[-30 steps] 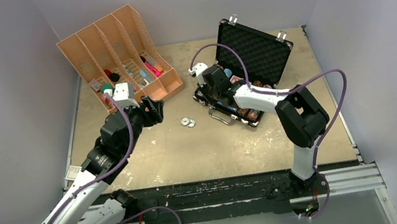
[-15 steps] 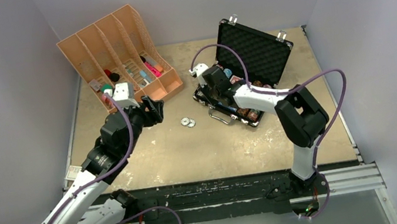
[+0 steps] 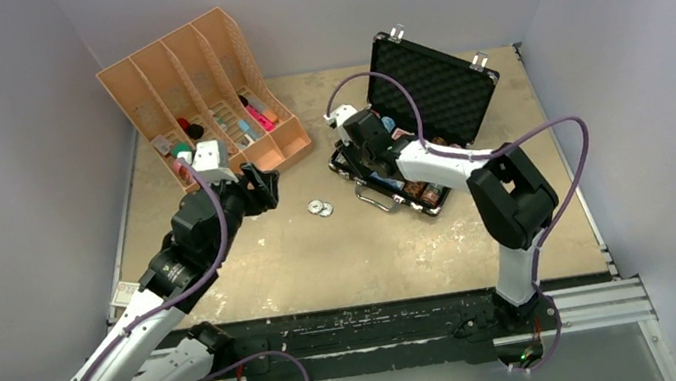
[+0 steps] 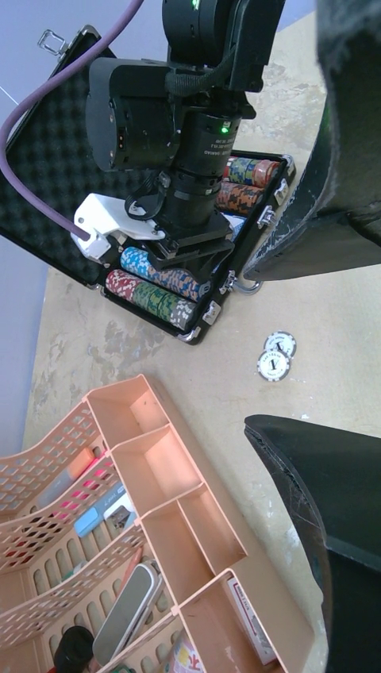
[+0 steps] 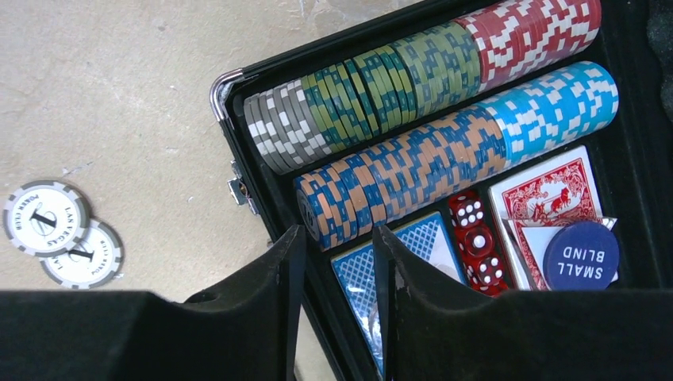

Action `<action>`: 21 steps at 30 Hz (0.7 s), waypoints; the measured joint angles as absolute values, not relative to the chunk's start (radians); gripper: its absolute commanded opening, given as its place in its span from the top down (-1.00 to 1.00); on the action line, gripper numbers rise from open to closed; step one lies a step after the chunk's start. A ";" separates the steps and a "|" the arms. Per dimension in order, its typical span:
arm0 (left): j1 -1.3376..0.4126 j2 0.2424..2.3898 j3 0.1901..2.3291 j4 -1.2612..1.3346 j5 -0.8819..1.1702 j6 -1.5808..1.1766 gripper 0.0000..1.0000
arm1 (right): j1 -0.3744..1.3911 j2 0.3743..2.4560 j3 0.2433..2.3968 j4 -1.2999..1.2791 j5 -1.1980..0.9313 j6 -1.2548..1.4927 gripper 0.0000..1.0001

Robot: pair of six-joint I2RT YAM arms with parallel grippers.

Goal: Pack up texas hold em set

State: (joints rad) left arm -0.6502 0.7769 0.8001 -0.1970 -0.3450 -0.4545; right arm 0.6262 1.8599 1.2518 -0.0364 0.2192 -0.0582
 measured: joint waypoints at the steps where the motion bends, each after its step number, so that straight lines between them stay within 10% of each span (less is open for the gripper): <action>1: -0.650 0.777 0.800 -0.197 -0.345 -0.456 -0.25 | 0.626 1.857 1.257 -0.046 0.219 -0.046 0.15; 21: -0.650 0.726 0.800 -0.229 -0.540 -0.541 -0.31 | 0.801 1.887 1.435 -0.148 0.162 0.133 -0.51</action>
State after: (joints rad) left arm -0.6502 0.7261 0.8001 -0.2291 -0.5404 -0.5407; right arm 0.8009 1.8874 1.4353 -0.1478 0.1616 0.1326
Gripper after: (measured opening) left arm 0.653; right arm 0.734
